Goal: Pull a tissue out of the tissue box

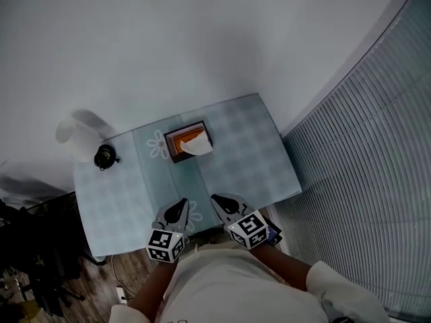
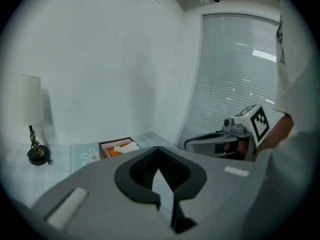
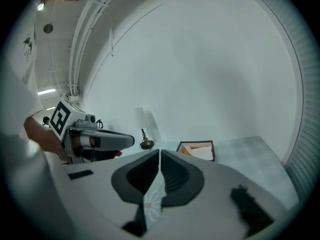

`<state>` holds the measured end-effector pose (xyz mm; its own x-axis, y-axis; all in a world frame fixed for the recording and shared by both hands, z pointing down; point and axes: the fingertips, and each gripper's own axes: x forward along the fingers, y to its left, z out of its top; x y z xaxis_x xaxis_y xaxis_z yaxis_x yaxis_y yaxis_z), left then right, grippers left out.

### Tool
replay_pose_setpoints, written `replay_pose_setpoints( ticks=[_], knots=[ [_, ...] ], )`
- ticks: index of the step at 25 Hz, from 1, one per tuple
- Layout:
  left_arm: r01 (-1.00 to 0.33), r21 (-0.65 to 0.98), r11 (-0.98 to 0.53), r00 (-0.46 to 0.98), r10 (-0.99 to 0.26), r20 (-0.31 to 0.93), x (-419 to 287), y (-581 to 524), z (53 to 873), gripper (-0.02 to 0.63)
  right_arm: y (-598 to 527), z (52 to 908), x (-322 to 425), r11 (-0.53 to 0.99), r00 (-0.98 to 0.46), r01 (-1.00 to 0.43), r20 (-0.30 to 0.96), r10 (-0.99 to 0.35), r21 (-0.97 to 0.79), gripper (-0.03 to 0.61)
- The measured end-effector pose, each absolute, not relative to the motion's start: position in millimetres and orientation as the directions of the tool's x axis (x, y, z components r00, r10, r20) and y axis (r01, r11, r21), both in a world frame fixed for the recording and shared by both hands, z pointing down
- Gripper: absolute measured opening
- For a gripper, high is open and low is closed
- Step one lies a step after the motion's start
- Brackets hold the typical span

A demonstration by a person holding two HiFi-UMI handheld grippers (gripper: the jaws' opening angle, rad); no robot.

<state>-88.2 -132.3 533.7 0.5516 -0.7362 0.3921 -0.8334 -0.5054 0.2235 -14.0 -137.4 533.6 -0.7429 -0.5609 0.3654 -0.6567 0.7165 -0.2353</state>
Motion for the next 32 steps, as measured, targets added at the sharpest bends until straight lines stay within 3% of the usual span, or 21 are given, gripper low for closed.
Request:
replay_pose_setpoints(
  ticks=[29, 32],
  knots=[
    [-0.888, 0.246, -0.389, 0.459, -0.727, 0.511, -134, -281, 636, 0.006, -287, 638, -61, 0.738, -0.671, -0.661, 0.546, -0.502, -0.134, 0.014],
    [-0.891, 0.249, -0.380, 0.453, -0.711, 0.537, -133, -286, 649, 0.008, -294, 650, -66, 0.752, -0.661, -0.650, 0.570, -0.487, -0.111, 0.052]
  ],
)
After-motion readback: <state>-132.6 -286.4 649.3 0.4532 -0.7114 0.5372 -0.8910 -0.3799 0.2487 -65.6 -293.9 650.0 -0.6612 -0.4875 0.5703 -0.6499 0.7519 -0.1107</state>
